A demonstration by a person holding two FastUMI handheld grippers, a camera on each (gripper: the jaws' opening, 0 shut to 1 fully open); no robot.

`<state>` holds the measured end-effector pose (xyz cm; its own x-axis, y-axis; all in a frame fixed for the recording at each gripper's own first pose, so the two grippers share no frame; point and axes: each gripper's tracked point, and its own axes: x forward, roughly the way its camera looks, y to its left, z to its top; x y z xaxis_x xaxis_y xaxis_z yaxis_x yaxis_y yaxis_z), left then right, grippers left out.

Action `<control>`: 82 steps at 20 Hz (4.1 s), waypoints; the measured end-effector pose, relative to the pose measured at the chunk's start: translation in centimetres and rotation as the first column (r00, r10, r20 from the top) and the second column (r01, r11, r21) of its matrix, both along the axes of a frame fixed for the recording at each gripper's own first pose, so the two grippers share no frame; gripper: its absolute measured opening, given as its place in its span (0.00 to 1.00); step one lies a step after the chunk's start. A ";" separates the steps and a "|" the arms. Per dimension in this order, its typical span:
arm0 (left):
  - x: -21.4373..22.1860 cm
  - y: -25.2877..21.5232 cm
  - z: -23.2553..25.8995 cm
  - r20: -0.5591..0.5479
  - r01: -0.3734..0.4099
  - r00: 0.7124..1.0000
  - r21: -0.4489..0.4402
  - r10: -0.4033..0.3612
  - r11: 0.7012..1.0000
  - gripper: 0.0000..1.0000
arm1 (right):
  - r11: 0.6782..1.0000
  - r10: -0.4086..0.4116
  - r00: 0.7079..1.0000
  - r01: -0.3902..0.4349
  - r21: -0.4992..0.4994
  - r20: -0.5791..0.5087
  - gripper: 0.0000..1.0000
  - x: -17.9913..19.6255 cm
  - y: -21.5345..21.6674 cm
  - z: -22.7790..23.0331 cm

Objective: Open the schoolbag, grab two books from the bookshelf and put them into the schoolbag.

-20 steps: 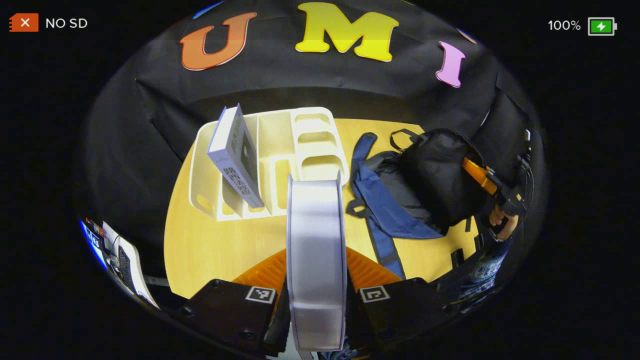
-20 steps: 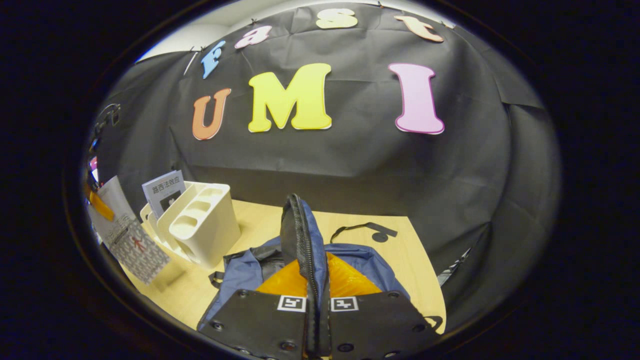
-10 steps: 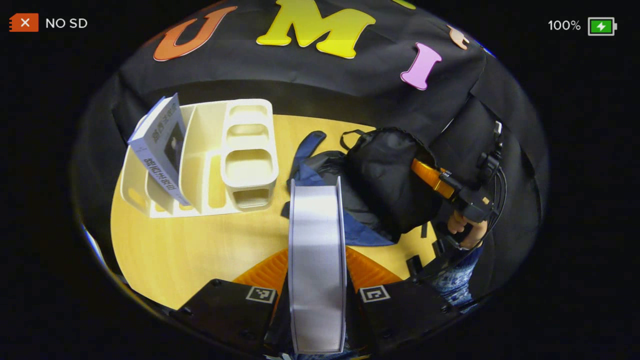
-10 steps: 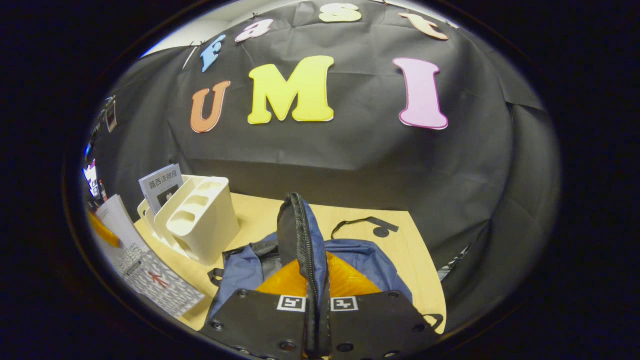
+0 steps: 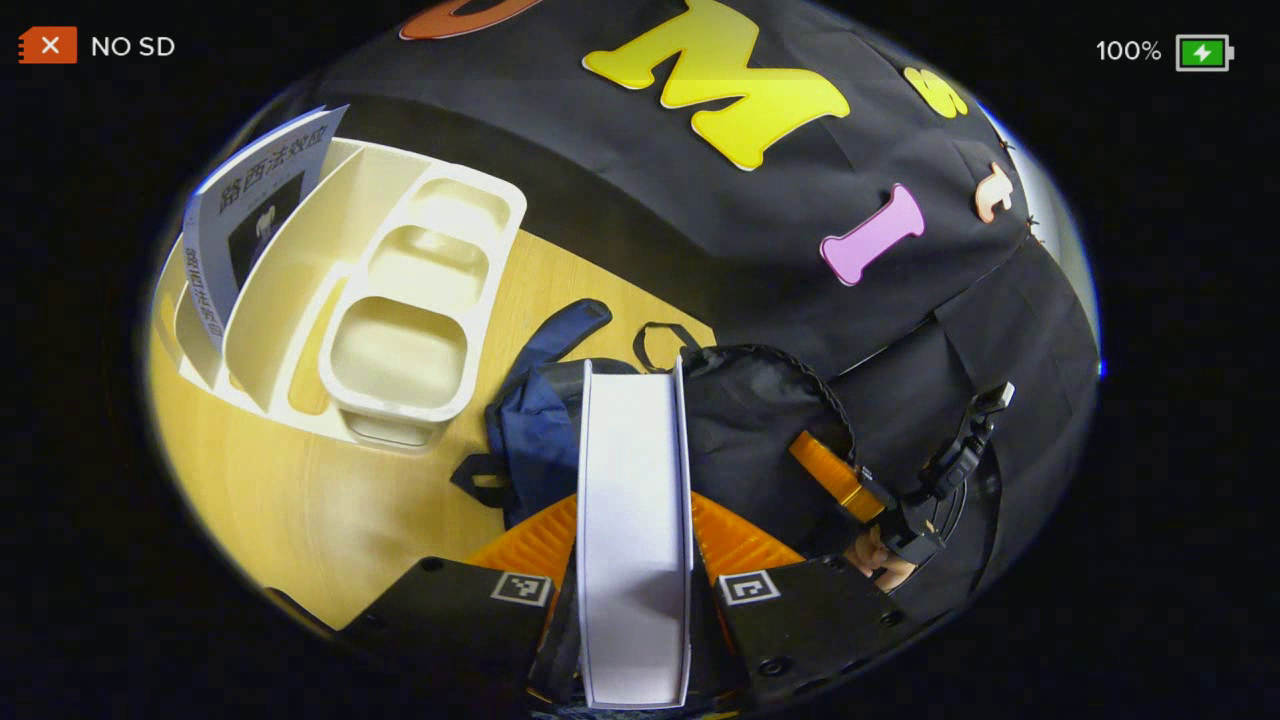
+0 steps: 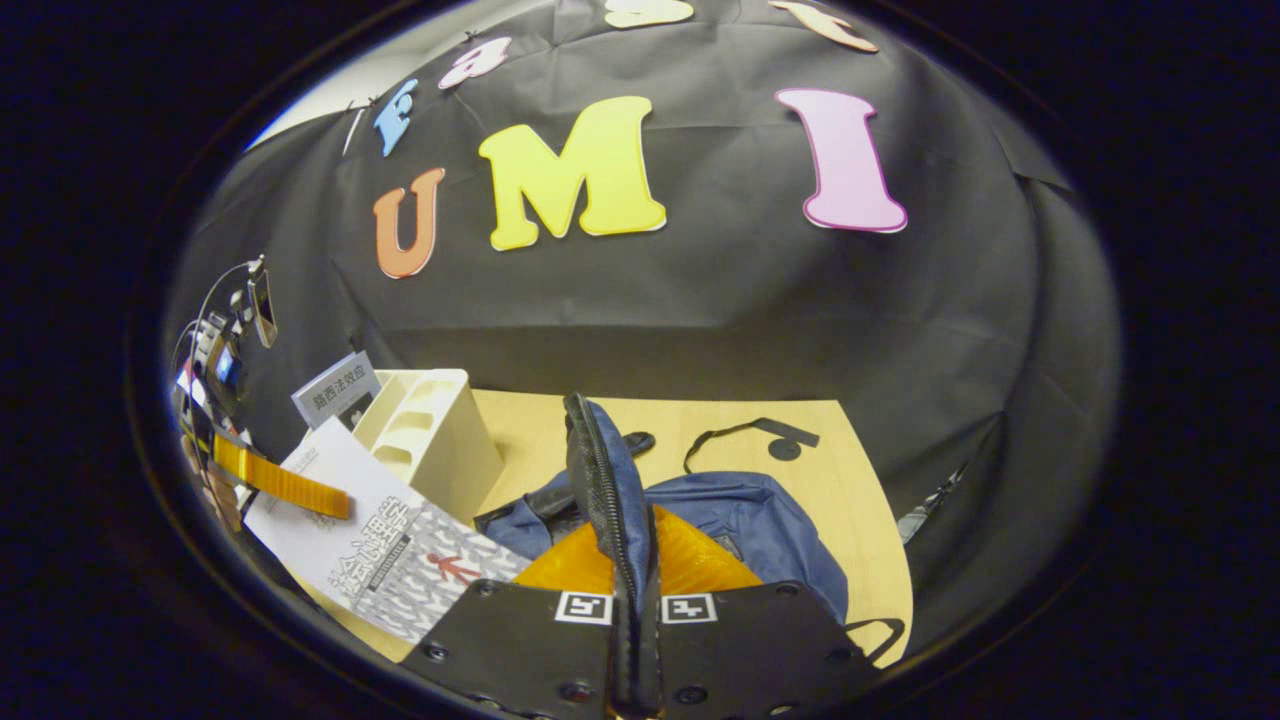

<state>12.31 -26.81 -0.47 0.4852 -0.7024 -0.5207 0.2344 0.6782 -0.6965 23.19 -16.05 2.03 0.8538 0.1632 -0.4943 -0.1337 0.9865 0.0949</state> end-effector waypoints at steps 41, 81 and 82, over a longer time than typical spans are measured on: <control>5.3 -17.3 -16.0 -0.004 -0.066 0.998 -0.161 0.066 0.985 0.78 | 0.980 0.118 0.983 -0.092 -0.178 0.144 0.00 0.1 4.8 5.0; 1.2 -0.8 -5.9 0.513 -0.114 0.858 0.240 -0.027 0.964 0.99 | 0.992 0.071 0.988 -0.056 -0.109 0.140 0.01 -1.1 2.8 0.7; 1.3 1.0 -4.9 0.551 -0.162 0.834 0.257 -0.007 0.953 0.98 | 0.993 0.069 0.988 -0.054 -0.105 0.140 0.00 -1.2 2.7 0.7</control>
